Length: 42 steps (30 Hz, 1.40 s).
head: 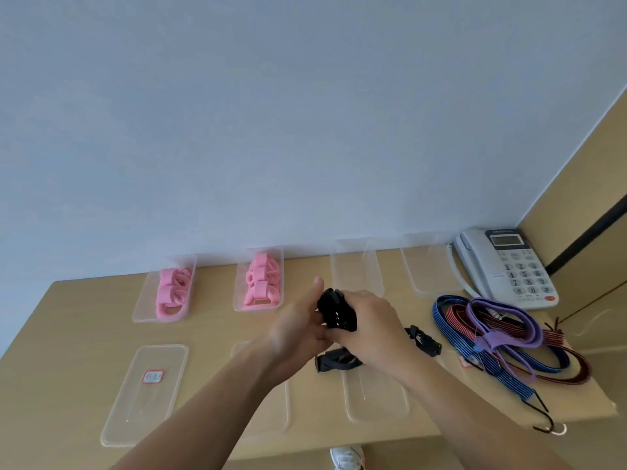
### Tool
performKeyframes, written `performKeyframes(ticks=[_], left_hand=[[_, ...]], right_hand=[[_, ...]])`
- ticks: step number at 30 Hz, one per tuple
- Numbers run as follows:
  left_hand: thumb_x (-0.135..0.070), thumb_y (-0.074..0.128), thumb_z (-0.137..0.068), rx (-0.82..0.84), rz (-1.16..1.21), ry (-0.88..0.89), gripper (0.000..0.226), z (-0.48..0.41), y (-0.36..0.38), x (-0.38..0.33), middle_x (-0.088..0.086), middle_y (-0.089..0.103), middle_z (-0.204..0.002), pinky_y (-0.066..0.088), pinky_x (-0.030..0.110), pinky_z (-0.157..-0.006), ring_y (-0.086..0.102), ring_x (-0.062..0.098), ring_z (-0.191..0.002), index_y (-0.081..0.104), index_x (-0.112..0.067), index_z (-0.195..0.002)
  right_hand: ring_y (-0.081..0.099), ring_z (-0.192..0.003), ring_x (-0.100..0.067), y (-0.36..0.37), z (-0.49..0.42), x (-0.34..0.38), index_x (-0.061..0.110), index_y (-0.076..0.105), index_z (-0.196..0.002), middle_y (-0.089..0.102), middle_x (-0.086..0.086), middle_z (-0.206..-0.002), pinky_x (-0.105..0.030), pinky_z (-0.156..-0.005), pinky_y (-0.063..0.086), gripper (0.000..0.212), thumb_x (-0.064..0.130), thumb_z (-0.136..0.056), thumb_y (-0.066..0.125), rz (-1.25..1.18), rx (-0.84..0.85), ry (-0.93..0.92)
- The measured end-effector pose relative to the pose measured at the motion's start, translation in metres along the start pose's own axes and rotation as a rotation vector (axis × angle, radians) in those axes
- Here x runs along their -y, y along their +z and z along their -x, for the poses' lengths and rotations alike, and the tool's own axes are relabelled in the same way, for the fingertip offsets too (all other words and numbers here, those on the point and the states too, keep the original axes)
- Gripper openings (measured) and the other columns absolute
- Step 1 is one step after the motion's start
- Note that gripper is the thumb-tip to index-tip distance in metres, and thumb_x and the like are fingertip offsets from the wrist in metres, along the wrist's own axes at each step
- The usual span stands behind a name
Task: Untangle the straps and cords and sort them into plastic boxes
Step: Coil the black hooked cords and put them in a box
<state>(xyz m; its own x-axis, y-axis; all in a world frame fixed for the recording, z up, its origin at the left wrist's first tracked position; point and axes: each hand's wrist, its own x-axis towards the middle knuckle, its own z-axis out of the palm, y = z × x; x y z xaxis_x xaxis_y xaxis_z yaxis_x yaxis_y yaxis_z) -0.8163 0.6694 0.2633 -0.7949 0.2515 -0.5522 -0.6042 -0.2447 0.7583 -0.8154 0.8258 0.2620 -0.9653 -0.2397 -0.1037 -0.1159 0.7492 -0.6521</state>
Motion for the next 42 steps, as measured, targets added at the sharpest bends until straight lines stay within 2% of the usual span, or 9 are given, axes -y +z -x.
performKeyframes(ticks=[4, 7, 12, 17, 22, 25, 28, 34, 42], left_hand=[[-0.066, 0.040, -0.101, 0.005, -0.173, -0.121, 0.063, -0.051, -0.001, -0.008, 0.006, 0.074, -0.127, 0.045, 0.041, -0.111, 0.067, 0.023, -0.123, 0.062, -0.019, -0.136], [-0.060, 0.045, -0.103, -0.113, -0.269, -0.116, 0.054, -0.084, 0.005, -0.017, 0.006, 0.077, -0.119, 0.054, 0.041, -0.102, 0.072, 0.023, -0.113, 0.063, -0.018, -0.133], [-0.048, 0.059, -0.100, -0.453, -0.791, 0.025, 0.048, -0.127, 0.006, -0.021, -0.001, 0.068, -0.130, 0.049, 0.035, -0.098, 0.062, 0.018, -0.116, 0.063, -0.020, -0.139], [-0.044, 0.063, -0.098, -0.499, -0.851, -0.101, 0.052, -0.157, 0.000, -0.008, 0.001, 0.071, -0.125, 0.050, 0.044, -0.104, 0.061, 0.024, -0.120, 0.057, -0.019, -0.142], [-0.045, 0.067, -0.094, -0.481, -0.955, -0.122, 0.048, -0.174, -0.011, 0.005, -0.001, 0.073, -0.122, 0.052, 0.038, -0.101, 0.065, 0.020, -0.116, 0.064, -0.022, -0.136], [-0.040, 0.072, -0.091, -0.462, -1.030, -0.101, 0.041, -0.182, -0.010, 0.012, -0.005, 0.072, -0.106, 0.048, 0.026, -0.089, 0.067, 0.018, -0.107, 0.070, -0.022, -0.127], [-0.034, 0.073, -0.090, -0.487, -1.025, -0.063, 0.034, -0.185, -0.009, 0.017, -0.014, 0.065, -0.082, 0.040, 0.024, -0.077, 0.063, 0.014, -0.090, 0.073, -0.021, -0.121], [-0.031, 0.073, -0.091, -0.480, -0.950, -0.054, 0.034, -0.184, -0.010, 0.017, -0.006, 0.072, -0.088, 0.036, 0.007, -0.061, 0.064, 0.012, -0.084, 0.072, -0.018, -0.123], [-0.029, 0.072, -0.093, -0.553, -0.940, 0.169, 0.040, -0.155, -0.006, 0.011, -0.006, 0.070, -0.109, 0.053, 0.034, -0.089, 0.066, 0.012, -0.091, 0.064, -0.020, -0.131]], right_hand=[[0.064, -0.080, -0.013, -0.004, -0.032, -0.031, 0.026, 0.070, -0.100, 0.070, 0.007, -0.084, -0.031, -0.071, 0.052, 0.026, 0.024, -0.074, 0.072, -0.095, -0.066, 0.072], [0.066, -0.086, -0.018, -0.009, -0.064, -0.055, 0.021, 0.068, -0.106, 0.071, 0.006, -0.090, -0.036, -0.075, 0.055, 0.032, 0.021, -0.075, 0.072, -0.148, -0.093, 0.177], [0.063, -0.085, -0.027, -0.007, -0.130, -0.082, 0.011, 0.043, -0.122, 0.064, -0.006, -0.097, -0.037, -0.065, 0.055, 0.049, 0.018, -0.082, 0.070, 0.048, -0.063, 0.232], [0.059, -0.089, -0.035, 0.016, -0.177, -0.101, 0.005, 0.046, -0.107, 0.063, -0.015, -0.098, -0.033, -0.065, 0.034, 0.025, 0.006, -0.085, 0.058, 0.272, 0.052, 0.000], [0.058, -0.100, -0.034, 0.018, -0.197, -0.114, 0.002, 0.060, -0.104, 0.066, -0.015, -0.099, -0.040, -0.094, 0.044, 0.027, 0.017, -0.088, 0.044, 0.602, 0.113, -0.301], [0.055, -0.095, -0.033, 0.015, -0.198, -0.117, 0.008, 0.066, -0.102, 0.063, -0.010, -0.094, -0.041, -0.079, 0.045, 0.027, 0.013, -0.079, 0.054, 0.679, -0.004, -0.256], [0.055, -0.100, -0.028, 0.019, -0.201, -0.121, 0.009, 0.061, -0.118, 0.063, -0.007, -0.103, -0.034, -0.072, 0.047, 0.039, 0.015, -0.081, 0.073, 0.676, 0.092, -0.173], [0.063, -0.089, -0.029, 0.037, -0.206, -0.108, 0.006, 0.061, -0.105, 0.062, -0.014, -0.101, -0.031, -0.060, 0.036, 0.025, 0.010, -0.082, 0.071, 0.584, 0.157, 0.004], [0.060, -0.092, -0.030, 0.012, -0.177, -0.104, 0.007, 0.058, -0.118, 0.059, -0.012, -0.109, -0.033, -0.069, 0.043, 0.046, 0.028, -0.082, 0.078, 0.318, -0.028, 0.045]])
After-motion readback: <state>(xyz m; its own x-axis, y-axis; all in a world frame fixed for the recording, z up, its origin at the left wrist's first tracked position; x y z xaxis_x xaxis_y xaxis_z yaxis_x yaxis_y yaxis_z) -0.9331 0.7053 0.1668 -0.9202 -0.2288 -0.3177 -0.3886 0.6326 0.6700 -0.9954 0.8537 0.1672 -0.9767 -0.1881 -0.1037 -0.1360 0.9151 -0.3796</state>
